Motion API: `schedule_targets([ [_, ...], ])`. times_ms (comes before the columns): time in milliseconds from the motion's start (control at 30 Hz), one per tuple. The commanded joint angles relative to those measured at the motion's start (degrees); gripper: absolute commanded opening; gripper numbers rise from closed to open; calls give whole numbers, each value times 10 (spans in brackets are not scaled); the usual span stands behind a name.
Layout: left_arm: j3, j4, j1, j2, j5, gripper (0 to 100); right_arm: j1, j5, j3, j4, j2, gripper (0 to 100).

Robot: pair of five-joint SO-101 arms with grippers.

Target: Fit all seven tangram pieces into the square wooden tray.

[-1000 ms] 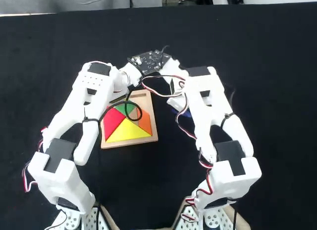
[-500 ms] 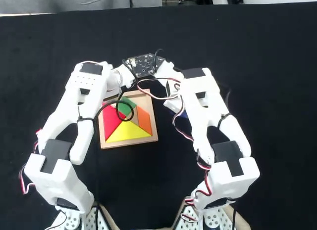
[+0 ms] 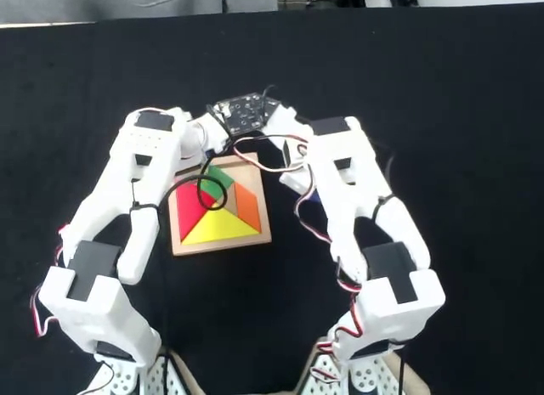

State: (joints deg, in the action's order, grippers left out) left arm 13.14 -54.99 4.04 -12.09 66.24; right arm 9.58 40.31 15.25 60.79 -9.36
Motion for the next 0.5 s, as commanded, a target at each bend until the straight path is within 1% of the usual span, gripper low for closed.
schedule_targets([
  [0, 56, -7, -23, -7, 25, 311, -43, -30, -17, -22, 39, 11],
  [67, 56, -7, -24, -7, 25, 322, -51, -31, -18, -19, 49, 11],
  [267, 51, -7, -27, -2, 23, 321, -58, -72, -14, -18, 96, 11],
  [367, 46, -11, -51, 27, -7, 321, -62, -98, -12, -18, 124, 11],
  [467, 31, -71, -89, 105, -36, 321, -39, -107, -12, -9, 145, 11],
])
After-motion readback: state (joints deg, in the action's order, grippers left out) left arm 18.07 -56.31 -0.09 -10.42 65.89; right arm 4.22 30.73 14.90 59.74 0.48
